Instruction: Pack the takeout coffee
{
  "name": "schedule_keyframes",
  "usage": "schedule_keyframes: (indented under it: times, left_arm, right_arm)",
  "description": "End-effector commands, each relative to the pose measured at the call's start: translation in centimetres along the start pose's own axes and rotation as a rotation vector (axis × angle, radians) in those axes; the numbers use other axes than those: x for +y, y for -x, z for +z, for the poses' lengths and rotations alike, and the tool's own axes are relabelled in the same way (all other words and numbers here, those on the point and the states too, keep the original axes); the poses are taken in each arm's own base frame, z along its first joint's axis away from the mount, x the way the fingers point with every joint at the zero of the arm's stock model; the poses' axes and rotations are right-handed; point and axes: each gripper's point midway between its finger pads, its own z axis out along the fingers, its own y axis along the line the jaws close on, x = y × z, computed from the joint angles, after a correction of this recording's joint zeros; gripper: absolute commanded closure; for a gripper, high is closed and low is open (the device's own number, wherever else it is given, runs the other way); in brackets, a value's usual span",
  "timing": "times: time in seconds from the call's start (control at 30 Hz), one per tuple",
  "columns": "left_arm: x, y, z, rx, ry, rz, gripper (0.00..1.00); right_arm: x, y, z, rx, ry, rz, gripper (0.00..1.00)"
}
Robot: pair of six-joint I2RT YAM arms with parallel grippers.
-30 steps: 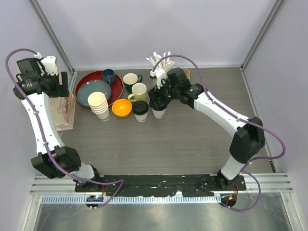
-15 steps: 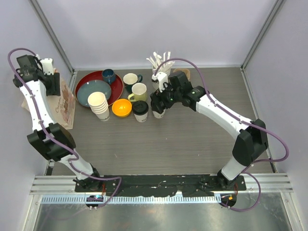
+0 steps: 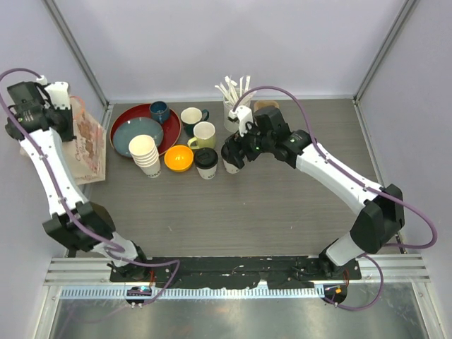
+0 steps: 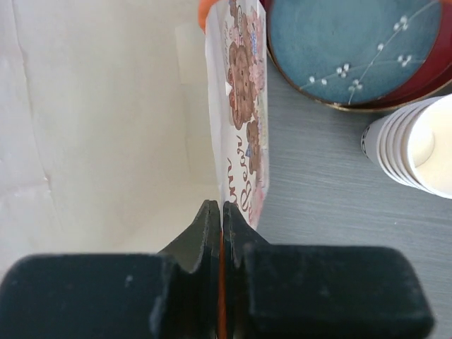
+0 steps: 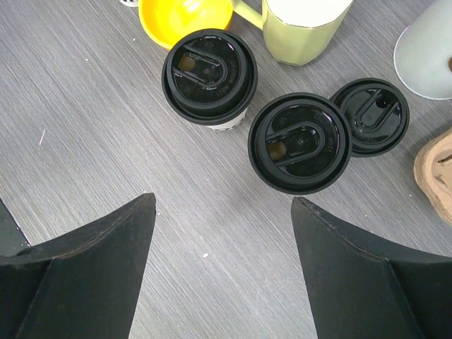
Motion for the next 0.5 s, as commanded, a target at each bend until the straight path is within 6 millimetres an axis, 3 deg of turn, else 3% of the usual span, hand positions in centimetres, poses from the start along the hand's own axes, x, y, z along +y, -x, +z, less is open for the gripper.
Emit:
schedule_keyframes:
  times: [0.0,0.2,0.27,0.4,0.43,0.47]
  left_arm:
    - [1.0,4.2,-7.6,-0.247,0.132,0.062,1.0]
    - [-1.0,8.0,-12.9,-0.457,0.157,0.153,1.0]
    - [-1.6,9.1,-15.5,-0.538,0.183,0.171,1.0]
    - [-5.1,12.0,-19.7,-0.69,0.118,0.223,1.0]
    - [-5.9,12.7,-21.3,-0.738,0.096,0.224,1.0]
    - [-6.9,13.1,-21.5,-0.749,0.064,0.236,1.0]
  right_arm:
    - [0.4,1.3,-1.2,-0.066,-0.012,0.003,0.17]
    - [0.2,1.9,-2.4,-0.097,-0.046,0.025,0.17]
    - [0.0,2.0,-2.7,-0.107,-0.06,0.032,0.17]
    - [-0.9,2.3,-3.6,-0.124,-0.127,0.063,0.16]
    - [-1.9,2.3,-3.9,-0.13,-0.185,0.094,0.15]
    - [-3.0,2.3,-4.3,-0.136,-0.223,0.113,0.15]
